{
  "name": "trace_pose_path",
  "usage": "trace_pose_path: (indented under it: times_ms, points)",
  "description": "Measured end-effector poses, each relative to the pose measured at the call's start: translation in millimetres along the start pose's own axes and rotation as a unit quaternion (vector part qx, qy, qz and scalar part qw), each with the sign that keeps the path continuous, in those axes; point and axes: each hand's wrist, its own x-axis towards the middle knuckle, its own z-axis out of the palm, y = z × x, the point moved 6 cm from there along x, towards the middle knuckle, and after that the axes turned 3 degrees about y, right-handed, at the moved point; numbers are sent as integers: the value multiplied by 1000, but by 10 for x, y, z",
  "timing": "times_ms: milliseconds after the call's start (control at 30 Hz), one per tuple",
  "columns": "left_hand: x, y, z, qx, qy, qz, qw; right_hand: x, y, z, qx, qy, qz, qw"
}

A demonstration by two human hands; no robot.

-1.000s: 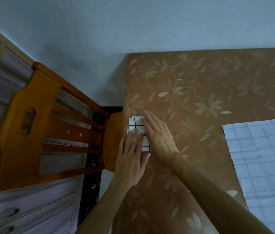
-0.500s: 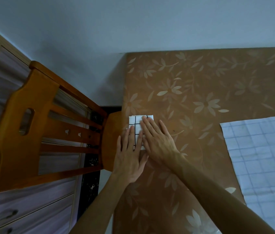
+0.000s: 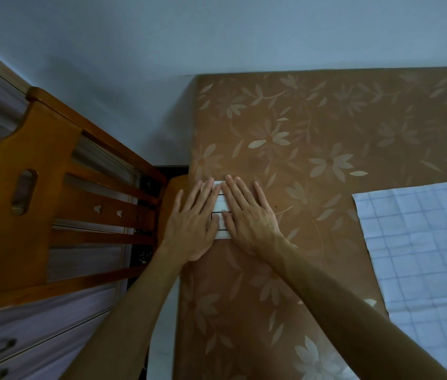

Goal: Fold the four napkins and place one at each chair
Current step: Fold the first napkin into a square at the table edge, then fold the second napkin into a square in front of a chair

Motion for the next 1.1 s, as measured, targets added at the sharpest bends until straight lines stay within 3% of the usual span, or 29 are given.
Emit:
trace_pose_path:
  times_ms: [300, 500, 733, 1100]
  points:
    - [-12, -85, -22, 57, -41, -59, 996, -110, 140, -52, -45, -39, 65, 996]
    - [-185, 18, -298, -12, -39, -59, 997, -250, 84, -269, -2, -48, 67, 997]
    - [-454, 440, -797, -55, -16, 13, 998, -760, 82, -806, 90, -29, 92, 991]
    - [-852, 1113, -1129, -29, -55, 97, 993, -2185, 171, -1395, 51, -43, 250, 966]
